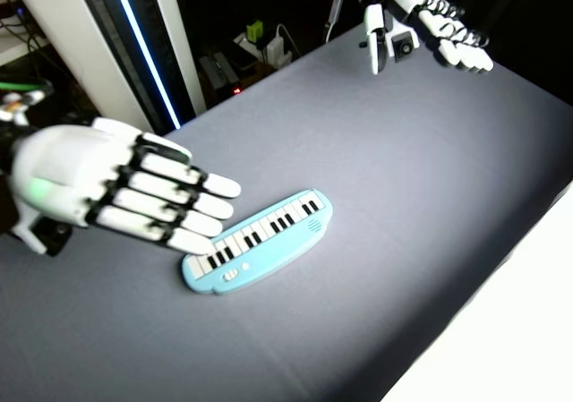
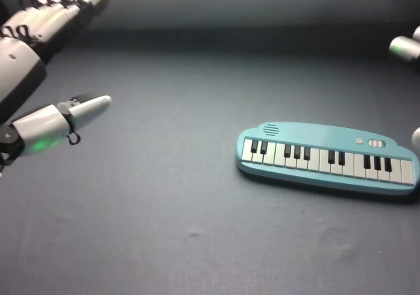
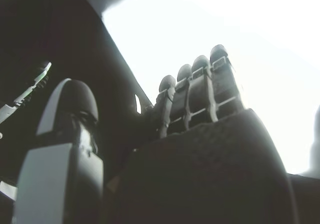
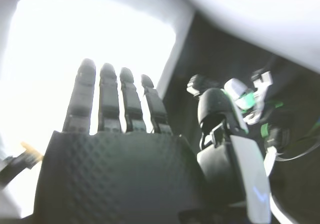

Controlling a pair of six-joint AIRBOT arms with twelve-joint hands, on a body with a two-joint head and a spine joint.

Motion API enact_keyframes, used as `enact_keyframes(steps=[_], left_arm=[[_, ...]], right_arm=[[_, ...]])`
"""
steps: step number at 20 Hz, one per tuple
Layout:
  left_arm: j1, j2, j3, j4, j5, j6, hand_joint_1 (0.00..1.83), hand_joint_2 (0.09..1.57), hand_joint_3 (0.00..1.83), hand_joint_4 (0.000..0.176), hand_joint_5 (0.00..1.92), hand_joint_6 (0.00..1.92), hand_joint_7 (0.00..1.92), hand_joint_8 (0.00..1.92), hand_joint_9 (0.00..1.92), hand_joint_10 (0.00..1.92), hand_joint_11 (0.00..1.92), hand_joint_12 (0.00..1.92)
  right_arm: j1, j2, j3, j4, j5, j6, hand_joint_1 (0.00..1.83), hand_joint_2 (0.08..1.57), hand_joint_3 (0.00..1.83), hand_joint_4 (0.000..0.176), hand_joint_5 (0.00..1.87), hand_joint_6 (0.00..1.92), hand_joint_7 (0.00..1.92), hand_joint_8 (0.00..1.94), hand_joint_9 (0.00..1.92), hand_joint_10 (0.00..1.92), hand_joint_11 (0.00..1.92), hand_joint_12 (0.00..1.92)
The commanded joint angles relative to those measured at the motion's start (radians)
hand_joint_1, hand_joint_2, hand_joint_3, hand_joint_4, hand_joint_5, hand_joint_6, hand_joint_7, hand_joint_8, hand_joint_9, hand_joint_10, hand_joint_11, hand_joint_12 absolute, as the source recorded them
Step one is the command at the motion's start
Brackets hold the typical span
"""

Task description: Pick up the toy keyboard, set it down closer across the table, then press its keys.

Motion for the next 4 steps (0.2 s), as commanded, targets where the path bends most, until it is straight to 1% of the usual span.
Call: enact_keyframes(steps=[1, 2, 3, 4], left_arm=[[-0.001, 0.01, 0.0, -0.02, -0.172, -0.001, 0.6, 1.31, 0.0, 0.07, 0.0, 0.0, 0.0, 0.0, 0.0, 0.0, 0.0, 0.0], [0.015, 0.016, -0.006, -0.03, -0.199, -0.001, 0.6, 1.31, 0.0, 0.07, 0.0, 0.0, 0.0, 0.0, 0.0, 0.0, 0.0, 0.0], [0.03, 0.023, -0.014, -0.04, -0.238, -0.001, 0.59, 1.3, 0.0, 0.096, 0.0, 0.0, 0.0, 0.0, 0.0, 0.0, 0.0, 0.0], [0.037, 0.026, -0.02, -0.047, -0.267, -0.001, 0.57, 1.31, 0.0, 0.112, 0.0, 0.0, 0.0, 0.0, 0.0, 0.0, 0.0, 0.0]], right_arm=[[-0.004, 0.009, -0.002, 0.004, 0.184, 0.01, 0.18, 1.37, 0.0, 0.078, 0.0, 0.0, 0.0, 0.0, 0.0, 0.0, 0.0, 0.0], [-0.02, 0.019, -0.006, 0.006, 0.224, 0.026, 0.18, 1.37, 0.0, 0.078, 0.0, 0.0, 0.0, 0.0, 0.0, 0.0, 0.0, 0.0], [-0.029, 0.029, -0.011, 0.006, 0.253, 0.035, 0.22, 1.37, 0.0, 0.077, 0.0, 0.0, 0.0, 0.0, 0.0, 0.0, 0.0, 0.0], [-0.035, 0.038, -0.017, 0.006, 0.279, 0.038, 0.26, 1.34, 0.0, 0.086, 0.0, 0.0, 0.0, 0.0, 0.0, 0.0, 0.0, 0.0]])
